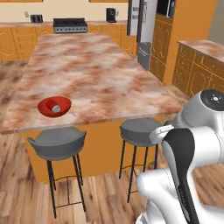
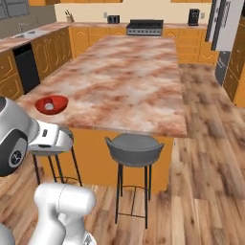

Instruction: Open the fridge, grab two sodas, and place both sodas inside the bowl with ice on the dining counter.

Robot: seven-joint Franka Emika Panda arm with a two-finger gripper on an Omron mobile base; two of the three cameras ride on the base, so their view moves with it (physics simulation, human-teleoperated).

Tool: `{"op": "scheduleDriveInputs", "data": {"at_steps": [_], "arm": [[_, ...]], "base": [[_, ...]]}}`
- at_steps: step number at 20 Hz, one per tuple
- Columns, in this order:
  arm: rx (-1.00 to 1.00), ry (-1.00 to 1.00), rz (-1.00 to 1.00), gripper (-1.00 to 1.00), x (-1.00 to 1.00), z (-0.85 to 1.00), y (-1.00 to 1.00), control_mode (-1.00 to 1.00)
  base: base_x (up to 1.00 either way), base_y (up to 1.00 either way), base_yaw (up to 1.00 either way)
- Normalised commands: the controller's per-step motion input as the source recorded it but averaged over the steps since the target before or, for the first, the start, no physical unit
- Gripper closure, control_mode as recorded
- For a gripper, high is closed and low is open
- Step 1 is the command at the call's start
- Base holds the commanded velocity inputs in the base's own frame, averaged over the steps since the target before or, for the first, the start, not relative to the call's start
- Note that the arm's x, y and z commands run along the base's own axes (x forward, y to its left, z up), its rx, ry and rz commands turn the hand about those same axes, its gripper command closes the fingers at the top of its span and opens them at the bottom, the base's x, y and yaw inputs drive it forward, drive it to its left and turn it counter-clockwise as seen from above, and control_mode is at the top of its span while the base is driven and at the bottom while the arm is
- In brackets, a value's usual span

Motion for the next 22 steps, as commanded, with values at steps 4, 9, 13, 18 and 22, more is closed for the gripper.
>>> {"op": "scheduleDriveInputs", "data": {"at_steps": [4, 9, 13, 18, 22], "arm": [[0.00, 0.00, 0.00, -1.00, 0.00, 0.00, 0.00, 1.00], [0.00, 0.00, 0.00, -1.00, 0.00, 0.00, 0.00, 1.00], [0.00, 0.00, 0.00, -1.00, 0.00, 0.00, 0.00, 1.00], [0.00, 0.00, 0.00, -1.00, 0.00, 0.00, 0.00, 1.00], [0.00, 0.00, 0.00, -1.00, 0.00, 0.00, 0.00, 1.00]], "base": [[0.00, -1.00, 0.16], [0.01, -1.00, 0.16], [0.24, -1.00, 0.12], [0.55, -1.00, 0.12], [0.89, -1.00, 0.10]]}}
